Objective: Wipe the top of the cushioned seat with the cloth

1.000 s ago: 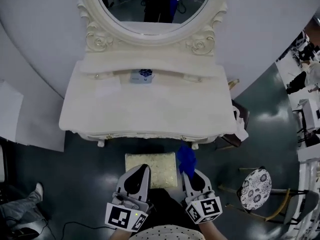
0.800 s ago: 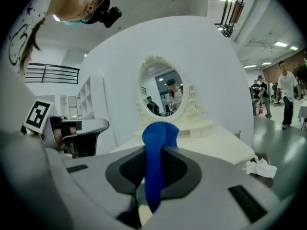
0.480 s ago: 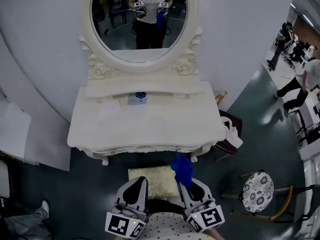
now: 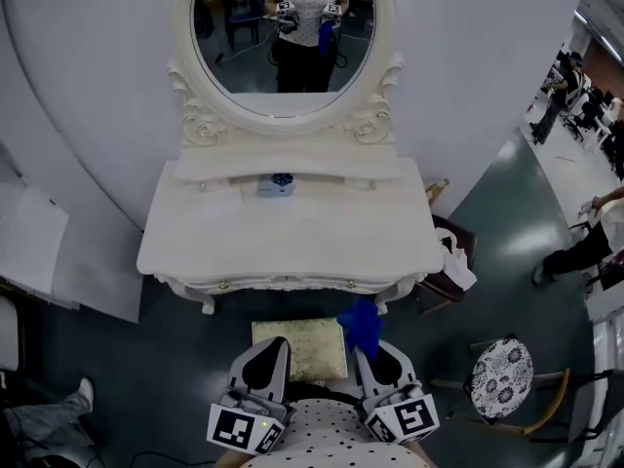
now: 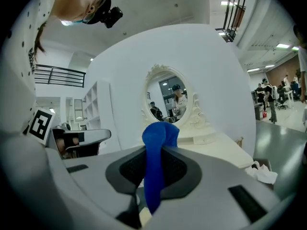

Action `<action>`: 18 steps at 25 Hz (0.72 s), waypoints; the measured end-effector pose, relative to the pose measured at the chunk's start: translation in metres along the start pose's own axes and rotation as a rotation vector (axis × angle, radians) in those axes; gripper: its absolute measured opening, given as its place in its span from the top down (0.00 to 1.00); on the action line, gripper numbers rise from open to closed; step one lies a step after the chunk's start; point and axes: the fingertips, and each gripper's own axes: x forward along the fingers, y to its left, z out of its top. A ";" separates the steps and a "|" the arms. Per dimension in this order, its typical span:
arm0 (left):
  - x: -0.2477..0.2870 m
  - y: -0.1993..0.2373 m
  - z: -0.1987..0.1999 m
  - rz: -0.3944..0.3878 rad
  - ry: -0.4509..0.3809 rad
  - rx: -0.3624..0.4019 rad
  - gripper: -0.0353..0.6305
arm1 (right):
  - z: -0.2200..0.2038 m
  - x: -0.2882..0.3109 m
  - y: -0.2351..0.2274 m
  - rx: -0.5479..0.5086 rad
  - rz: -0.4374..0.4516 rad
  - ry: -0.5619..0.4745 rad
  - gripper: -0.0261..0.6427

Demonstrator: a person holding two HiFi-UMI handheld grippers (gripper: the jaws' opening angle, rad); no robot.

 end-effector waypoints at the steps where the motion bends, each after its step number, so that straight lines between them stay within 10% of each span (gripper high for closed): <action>1: 0.002 -0.001 0.000 -0.001 0.002 0.000 0.93 | 0.000 0.000 -0.001 0.001 0.001 0.001 0.86; 18: 0.013 -0.007 -0.003 0.012 -0.005 -0.003 0.93 | 0.000 0.005 -0.015 -0.014 0.014 0.011 0.86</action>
